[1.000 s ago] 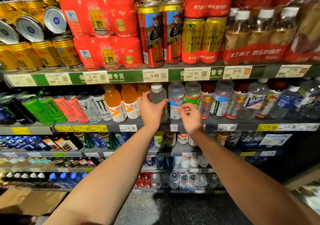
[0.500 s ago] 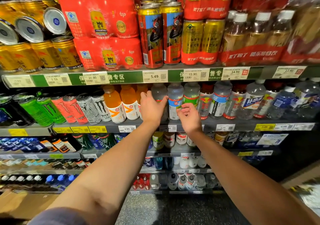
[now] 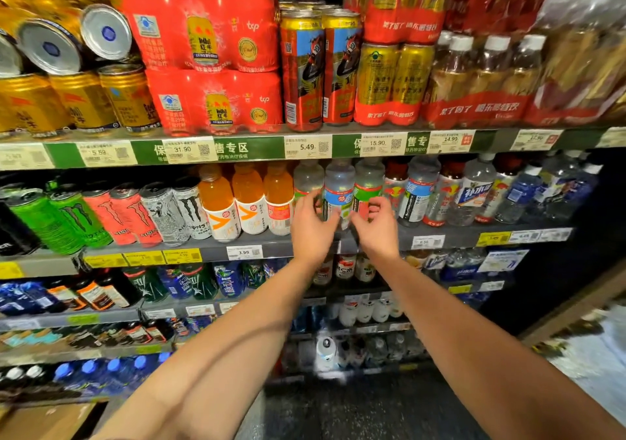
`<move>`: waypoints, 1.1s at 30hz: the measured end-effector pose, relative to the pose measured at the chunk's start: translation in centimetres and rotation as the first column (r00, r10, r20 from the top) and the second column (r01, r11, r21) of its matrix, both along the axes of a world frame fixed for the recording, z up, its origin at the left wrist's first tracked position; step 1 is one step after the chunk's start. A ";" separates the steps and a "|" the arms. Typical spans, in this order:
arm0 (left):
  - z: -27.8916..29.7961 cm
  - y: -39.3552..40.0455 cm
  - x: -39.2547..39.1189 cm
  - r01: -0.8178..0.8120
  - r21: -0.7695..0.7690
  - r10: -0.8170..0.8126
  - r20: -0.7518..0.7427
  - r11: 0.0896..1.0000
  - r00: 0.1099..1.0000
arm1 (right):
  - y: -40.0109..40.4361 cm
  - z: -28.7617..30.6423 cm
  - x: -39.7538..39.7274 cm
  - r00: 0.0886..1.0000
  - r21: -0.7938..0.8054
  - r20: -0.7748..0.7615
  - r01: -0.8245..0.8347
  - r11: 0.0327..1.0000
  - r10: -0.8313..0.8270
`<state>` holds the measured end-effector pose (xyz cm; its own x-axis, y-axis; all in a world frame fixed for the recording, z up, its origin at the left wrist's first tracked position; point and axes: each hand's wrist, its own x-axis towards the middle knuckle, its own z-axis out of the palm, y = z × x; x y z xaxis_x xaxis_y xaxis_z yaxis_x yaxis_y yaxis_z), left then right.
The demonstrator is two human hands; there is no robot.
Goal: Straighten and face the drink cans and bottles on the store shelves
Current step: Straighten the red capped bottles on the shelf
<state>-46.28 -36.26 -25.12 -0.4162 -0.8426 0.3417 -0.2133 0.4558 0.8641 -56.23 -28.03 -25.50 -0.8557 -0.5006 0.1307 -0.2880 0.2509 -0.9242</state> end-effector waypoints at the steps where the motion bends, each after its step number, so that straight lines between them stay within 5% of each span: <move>1: 0.2 0.2 -0.4 0.010 -0.007 -0.010 0.005 1.000 1.000 | 0.0 0.2 -0.3 1.000 -0.006 -0.009 0.012 1.000 -0.012; 15: 2.6 0.9 -6.2 -0.208 -0.062 0.213 0.097 0.976 0.972 | -0.7 1.8 -6.1 0.964 0.049 -0.227 -0.128 0.991 0.136; 22: 2.5 1.6 -6.5 -0.321 -0.094 0.326 0.042 0.942 0.944 | -0.4 2.0 -5.5 0.947 0.052 -0.316 -0.040 0.998 0.055; 27: 1.9 2.1 -5.2 -0.269 -0.101 0.266 -0.039 0.958 0.963 | -0.3 1.5 -4.7 0.982 -0.091 -0.180 -0.082 0.993 0.064; 33: 0.2 1.7 -3.9 -0.166 0.133 0.173 -0.041 0.977 0.984 | 0.7 0.1 -4.8 0.988 -0.179 -0.069 -0.148 0.973 0.138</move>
